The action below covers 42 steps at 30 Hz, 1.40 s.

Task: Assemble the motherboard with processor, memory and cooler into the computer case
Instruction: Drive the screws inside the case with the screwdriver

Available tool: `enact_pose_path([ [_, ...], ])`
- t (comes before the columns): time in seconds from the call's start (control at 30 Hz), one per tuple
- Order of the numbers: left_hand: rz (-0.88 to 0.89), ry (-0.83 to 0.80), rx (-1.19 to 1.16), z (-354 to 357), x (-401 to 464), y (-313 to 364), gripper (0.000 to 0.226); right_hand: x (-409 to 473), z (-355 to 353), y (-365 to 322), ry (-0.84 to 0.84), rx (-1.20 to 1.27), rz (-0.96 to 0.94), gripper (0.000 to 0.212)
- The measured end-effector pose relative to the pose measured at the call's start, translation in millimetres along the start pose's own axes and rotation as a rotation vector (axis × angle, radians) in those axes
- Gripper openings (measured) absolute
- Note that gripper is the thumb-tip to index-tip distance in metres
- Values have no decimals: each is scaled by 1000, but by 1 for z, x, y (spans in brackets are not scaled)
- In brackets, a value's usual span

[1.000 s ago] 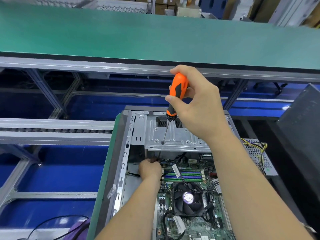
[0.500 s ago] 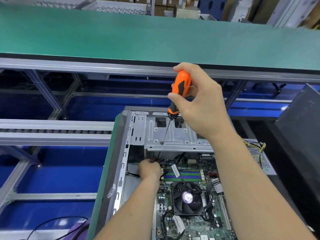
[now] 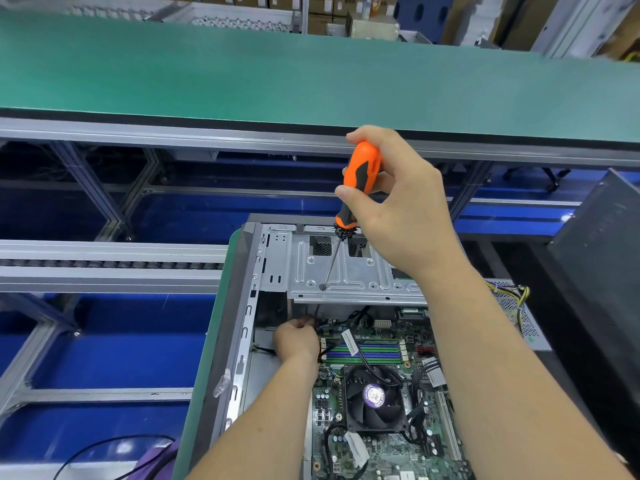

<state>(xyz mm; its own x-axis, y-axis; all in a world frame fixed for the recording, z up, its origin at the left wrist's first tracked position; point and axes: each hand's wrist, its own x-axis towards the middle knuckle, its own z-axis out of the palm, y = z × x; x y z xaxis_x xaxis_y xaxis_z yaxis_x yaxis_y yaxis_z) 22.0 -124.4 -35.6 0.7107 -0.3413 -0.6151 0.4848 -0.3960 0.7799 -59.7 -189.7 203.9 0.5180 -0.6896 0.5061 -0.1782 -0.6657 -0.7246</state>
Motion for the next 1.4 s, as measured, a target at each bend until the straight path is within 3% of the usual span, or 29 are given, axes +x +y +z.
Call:
enact_pose_path([
  [0.57,-40,6,-62,0,1,-1,32,2,-2,2,19,-19,4,43],
  [0.73,-77,4,-95,1,3,-3,15,2,-3,2,19,-4,4,43],
  [1.4,-128,0,-170,1,8,-5,15,3,-3,2,40,-29,-1,44],
])
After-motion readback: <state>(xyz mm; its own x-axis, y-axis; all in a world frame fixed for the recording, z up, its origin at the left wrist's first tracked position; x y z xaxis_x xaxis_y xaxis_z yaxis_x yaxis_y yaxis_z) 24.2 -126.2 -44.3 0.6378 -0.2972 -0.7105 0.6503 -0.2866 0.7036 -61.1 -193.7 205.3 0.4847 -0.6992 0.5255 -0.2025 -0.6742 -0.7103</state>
